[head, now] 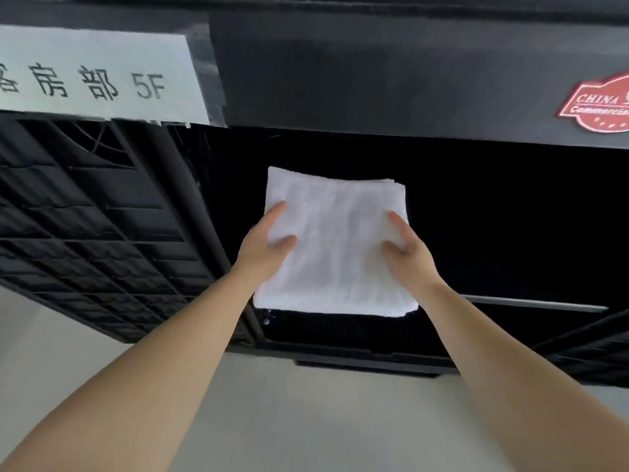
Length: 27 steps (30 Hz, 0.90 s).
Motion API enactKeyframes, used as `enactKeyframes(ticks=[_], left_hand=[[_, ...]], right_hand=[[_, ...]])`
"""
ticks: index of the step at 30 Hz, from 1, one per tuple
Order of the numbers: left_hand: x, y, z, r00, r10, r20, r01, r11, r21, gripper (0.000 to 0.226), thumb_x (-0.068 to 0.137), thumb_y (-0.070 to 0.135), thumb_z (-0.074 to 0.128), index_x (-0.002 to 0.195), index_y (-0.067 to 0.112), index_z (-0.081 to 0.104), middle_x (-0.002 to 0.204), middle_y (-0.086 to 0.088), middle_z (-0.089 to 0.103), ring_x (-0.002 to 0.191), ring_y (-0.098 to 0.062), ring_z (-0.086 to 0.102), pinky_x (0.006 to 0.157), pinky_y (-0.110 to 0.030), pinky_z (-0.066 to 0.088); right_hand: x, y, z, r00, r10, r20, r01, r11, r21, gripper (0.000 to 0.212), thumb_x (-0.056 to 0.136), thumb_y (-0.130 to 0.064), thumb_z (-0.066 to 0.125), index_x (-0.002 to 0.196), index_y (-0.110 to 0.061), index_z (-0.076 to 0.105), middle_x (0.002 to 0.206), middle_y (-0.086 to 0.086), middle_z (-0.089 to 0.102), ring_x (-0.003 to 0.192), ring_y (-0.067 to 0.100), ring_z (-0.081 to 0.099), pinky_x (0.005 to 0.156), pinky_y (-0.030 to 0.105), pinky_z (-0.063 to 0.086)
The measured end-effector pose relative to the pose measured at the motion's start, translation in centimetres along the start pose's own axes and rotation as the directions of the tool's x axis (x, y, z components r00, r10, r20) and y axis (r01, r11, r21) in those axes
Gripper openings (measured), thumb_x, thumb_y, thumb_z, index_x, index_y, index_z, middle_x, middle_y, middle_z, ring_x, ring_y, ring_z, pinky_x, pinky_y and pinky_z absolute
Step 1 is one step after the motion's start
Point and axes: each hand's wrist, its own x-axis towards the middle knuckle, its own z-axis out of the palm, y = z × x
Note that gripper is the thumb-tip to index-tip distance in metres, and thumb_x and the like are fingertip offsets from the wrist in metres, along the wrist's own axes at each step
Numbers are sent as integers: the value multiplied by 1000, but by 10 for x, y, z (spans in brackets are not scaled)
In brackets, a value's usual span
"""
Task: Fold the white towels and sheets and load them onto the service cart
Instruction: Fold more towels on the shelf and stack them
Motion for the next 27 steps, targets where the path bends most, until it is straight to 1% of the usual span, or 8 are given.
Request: enactKeyframes(ticks=[3, 5, 7, 10, 12, 15, 19, 27], left_hand=[[32, -9, 5, 1000, -6, -4, 6, 996, 92, 60, 91, 35, 61, 140, 54, 31, 151, 17, 29, 129, -4, 39, 94, -20, 33], [44, -16, 10, 998, -55, 30, 46, 970, 238, 58, 94, 38, 56, 145, 48, 29, 155, 7, 24, 103, -1, 51, 74, -13, 41], [47, -21, 15, 993, -97, 68, 66, 932, 356, 55, 96, 41, 51, 146, 46, 28, 160, 2, 12, 105, -8, 51, 58, -13, 39], [46, -20, 14, 995, -73, 72, 20, 829, 560, 53, 98, 43, 43, 148, 42, 26, 161, 4, -15, 147, -26, 8, 89, -31, 50], [45, -16, 14, 993, 84, 81, -116, 681, 723, 50, 100, 39, 39, 149, 35, 30, 160, 1, -19, 147, -25, -17, 118, -48, 18], [42, -4, 28, 935, 260, 243, -346, 502, 793, 48, 101, 32, 32, 149, 28, 32, 162, -4, -5, 147, -22, -15, 119, -42, -8], [36, -5, 58, 921, 118, 371, -385, 426, 819, 54, 103, 32, 19, 154, 18, 8, 162, 0, -3, 148, -14, -10, 119, -36, -6], [28, -20, 46, 934, 60, 352, -351, 333, 875, 61, 97, 55, -3, 150, 29, -16, 158, 3, -22, 143, -11, -25, 119, -39, -12]], right_hand=[[28, 5, 9, 1000, -3, -21, 2, 999, -41, 52, 91, -32, 50, 123, -69, 35, 86, -13, 59, 52, -1, 55, 48, 14, 47], [39, 12, 15, 999, 26, 19, -24, 994, -111, 50, 94, -36, 51, 133, -61, 33, 101, -8, 57, 63, 7, 60, 57, 22, 52], [47, 19, 19, 998, 32, 46, -22, 978, -208, 49, 96, -37, 49, 139, -54, 32, 132, 0, 46, 76, 4, 57, 61, 17, 51], [49, 20, 19, 997, -75, 19, 76, 901, -427, 50, 97, -35, 48, 144, -45, 32, 161, 3, 5, 134, 25, 36, 100, 24, 38], [44, 13, 21, 974, -218, 56, 203, 742, -639, 52, 98, -31, 46, 148, -34, 31, 162, 4, -6, 148, 21, -6, 120, 40, 7], [34, -6, 39, 905, -336, 261, 418, 592, -689, 49, 102, -28, 37, 150, -27, 28, 161, -2, -4, 147, 14, -14, 119, 37, -11], [26, -18, 74, 876, -259, 407, 476, 601, -642, 54, 102, -31, 25, 154, -25, 12, 161, -8, -2, 146, 7, -11, 119, 36, -11], [24, 19, 39, 963, -127, 236, 268, 483, -834, 62, 95, -55, -2, 151, -29, -9, 158, -12, -17, 142, 4, -21, 118, 41, -13]])
